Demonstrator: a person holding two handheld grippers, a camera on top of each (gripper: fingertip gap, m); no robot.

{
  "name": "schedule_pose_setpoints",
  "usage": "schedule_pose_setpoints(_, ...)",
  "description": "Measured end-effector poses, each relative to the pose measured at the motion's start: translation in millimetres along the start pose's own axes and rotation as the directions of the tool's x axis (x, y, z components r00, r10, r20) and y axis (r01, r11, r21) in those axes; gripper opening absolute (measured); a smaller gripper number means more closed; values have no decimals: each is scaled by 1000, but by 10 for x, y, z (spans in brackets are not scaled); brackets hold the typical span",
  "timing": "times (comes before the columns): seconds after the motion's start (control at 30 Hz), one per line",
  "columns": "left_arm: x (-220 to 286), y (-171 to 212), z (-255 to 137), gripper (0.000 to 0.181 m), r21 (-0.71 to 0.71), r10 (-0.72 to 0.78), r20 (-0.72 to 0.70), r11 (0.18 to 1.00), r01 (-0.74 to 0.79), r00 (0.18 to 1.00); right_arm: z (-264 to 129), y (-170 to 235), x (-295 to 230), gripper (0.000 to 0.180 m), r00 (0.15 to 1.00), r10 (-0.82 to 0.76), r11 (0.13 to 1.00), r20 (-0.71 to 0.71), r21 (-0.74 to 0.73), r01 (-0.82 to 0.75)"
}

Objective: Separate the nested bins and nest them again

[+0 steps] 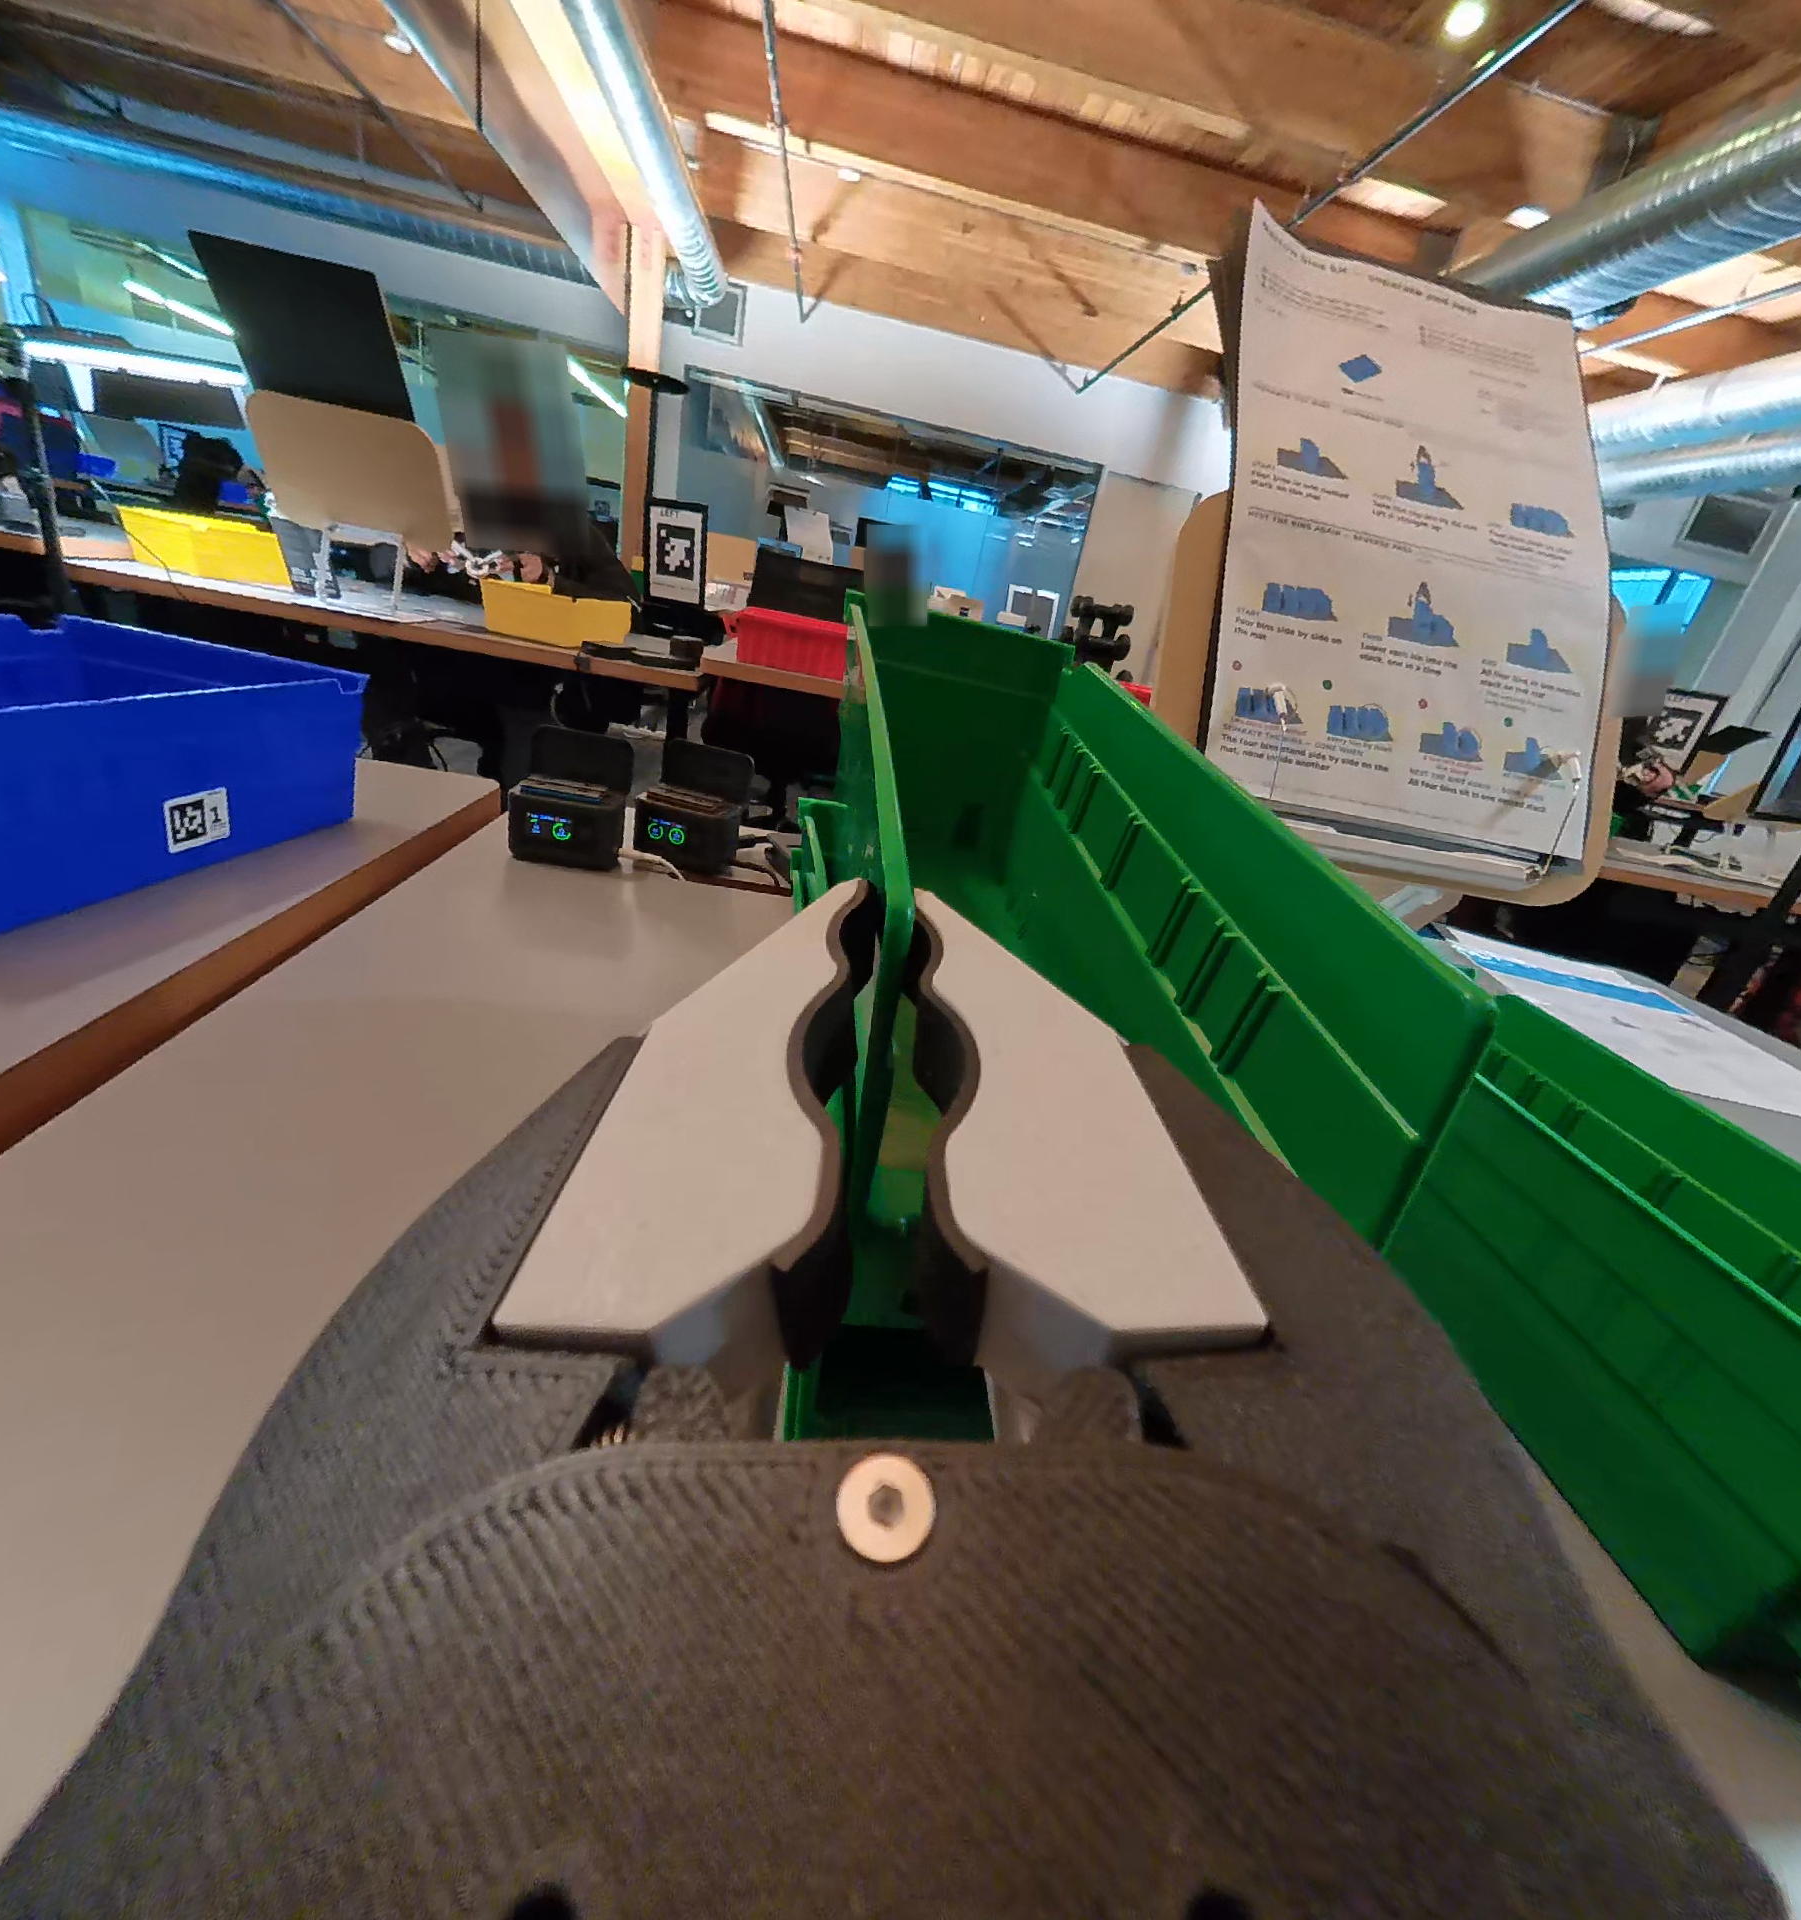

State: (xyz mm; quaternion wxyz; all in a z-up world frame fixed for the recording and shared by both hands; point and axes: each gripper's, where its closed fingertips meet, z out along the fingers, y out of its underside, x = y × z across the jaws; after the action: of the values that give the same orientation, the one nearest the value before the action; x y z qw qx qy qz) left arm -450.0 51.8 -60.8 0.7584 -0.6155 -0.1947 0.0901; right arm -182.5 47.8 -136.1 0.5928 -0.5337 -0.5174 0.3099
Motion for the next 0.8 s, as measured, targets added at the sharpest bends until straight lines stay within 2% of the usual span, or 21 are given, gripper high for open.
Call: schedule_pose_setpoints(0.8,-13,67,46,0,-139,181,5,974,-178,983,1,4,-20,26,1000,-16,1000,6,-2,16)
